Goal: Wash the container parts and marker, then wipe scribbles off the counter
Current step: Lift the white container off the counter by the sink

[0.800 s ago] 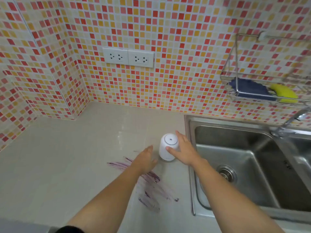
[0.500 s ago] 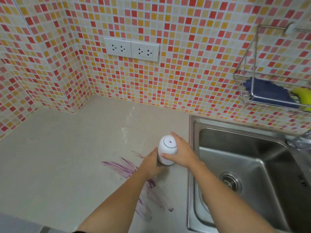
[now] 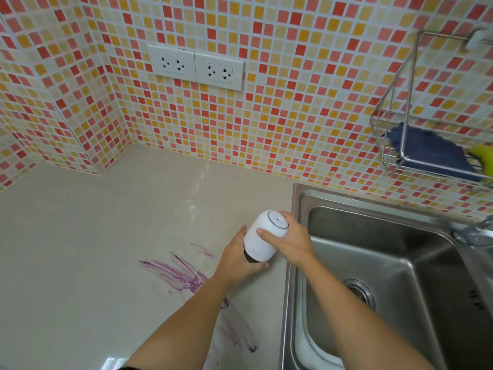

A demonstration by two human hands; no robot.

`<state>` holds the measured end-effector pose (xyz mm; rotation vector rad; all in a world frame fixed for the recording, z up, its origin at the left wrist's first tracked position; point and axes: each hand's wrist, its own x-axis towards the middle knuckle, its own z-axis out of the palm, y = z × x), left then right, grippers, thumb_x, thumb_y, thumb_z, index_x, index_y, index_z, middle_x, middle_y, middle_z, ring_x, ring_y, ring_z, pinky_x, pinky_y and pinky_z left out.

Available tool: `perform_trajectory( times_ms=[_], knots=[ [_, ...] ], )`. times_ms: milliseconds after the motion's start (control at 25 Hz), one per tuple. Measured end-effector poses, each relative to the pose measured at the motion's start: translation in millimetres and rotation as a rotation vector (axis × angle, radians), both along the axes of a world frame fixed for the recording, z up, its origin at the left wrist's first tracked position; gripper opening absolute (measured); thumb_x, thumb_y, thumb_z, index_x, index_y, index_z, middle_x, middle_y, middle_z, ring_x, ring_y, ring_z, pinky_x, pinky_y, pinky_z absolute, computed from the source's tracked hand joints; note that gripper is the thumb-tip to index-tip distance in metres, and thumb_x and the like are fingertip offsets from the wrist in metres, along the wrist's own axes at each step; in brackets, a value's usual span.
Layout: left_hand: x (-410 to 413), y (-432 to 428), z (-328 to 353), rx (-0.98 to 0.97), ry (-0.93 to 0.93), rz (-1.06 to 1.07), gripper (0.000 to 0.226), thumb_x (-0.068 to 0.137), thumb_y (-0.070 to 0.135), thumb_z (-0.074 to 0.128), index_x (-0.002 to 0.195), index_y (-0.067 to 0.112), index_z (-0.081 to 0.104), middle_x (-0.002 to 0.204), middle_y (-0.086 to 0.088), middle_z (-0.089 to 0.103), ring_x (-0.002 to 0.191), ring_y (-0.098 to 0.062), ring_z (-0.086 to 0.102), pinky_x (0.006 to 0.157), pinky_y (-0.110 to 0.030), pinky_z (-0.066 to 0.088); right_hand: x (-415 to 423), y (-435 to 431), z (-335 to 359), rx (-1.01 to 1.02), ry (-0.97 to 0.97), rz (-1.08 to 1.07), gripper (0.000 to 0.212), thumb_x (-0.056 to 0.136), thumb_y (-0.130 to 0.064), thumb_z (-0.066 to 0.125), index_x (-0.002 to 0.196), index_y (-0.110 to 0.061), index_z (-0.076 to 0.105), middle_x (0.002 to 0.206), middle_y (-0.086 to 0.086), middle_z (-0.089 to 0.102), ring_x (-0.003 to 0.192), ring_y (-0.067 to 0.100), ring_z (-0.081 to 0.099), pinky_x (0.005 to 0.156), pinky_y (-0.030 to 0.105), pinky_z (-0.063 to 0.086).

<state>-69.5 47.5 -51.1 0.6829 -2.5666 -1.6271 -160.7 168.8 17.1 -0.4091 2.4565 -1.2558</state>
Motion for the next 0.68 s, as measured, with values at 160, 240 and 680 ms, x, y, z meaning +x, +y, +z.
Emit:
perform_trajectory(
  times_ms=[160,240,680],
  knots=[
    [-3,1,4,0.024,0.029,0.027,0.102,0.053,0.049,0.082,0.139,0.026,0.032,0.129,0.005,0.057,0.115,-0.016,0.056,0.094,-0.039,0.051,-2,-4,14,-0.018,0.044,-0.042,0.071,0.060,-0.052,0.079,0.121,-0.028,0.053,0.115,-0.005,0.060,0.097,0.014,0.056,0.075,0.021,0.043],
    [-4,2,7,0.047,0.058,0.043,0.084,0.057,0.039,0.083,0.130,0.033,0.041,0.119,0.010,0.061,0.108,-0.011,0.059,0.088,-0.032,0.054,-3,-7,24,-0.015,0.078,-0.049,0.071,0.059,-0.054,0.078,0.120,-0.028,0.054,0.115,-0.006,0.061,0.096,0.015,0.056,0.075,0.022,0.044],
    [-1,-11,21,0.044,0.102,0.033,0.076,0.057,0.027,0.086,0.122,0.022,0.047,0.110,0.006,0.061,0.097,-0.011,0.061,0.076,-0.017,0.050,-13,0,61,-0.216,0.111,-0.152,0.058,0.069,-0.047,0.075,0.120,-0.027,0.055,0.112,-0.007,0.060,0.098,0.015,0.057,0.075,0.026,0.046]
  ],
)
